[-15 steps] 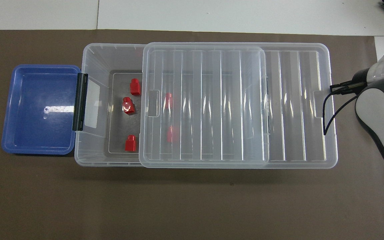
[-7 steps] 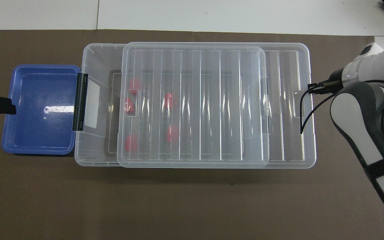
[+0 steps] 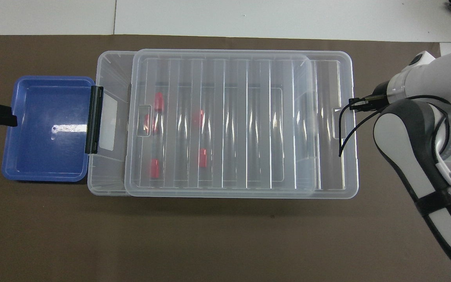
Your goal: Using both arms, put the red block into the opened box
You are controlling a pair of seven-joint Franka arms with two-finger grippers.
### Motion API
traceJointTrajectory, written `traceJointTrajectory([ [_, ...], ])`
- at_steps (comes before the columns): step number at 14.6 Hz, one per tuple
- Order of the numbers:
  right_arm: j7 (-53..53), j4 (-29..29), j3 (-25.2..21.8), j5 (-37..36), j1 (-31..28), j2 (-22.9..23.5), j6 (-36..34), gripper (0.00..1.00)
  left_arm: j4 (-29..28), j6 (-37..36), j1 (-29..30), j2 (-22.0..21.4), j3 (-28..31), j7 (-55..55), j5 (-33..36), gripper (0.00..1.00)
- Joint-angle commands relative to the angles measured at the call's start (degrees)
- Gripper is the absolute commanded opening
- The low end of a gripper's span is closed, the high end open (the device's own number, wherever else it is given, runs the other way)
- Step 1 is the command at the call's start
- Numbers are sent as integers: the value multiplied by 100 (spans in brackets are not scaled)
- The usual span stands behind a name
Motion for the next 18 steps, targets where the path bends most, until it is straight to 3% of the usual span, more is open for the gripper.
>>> traceJointTrajectory([
  [1, 87, -125, 23, 187, 31, -71, 140, 0, 570, -357, -26, 341, 78, 126, -96, 100],
  [5, 148, -125, 14, 416, 154, -79, 131, 0, 1352, -990, 17, 763, 87, 170, -96, 100],
  [18, 316, -187, 23, 855, 391, -97, 131, 0, 888, -569, -114, 448, -19, 100, -52, 100],
])
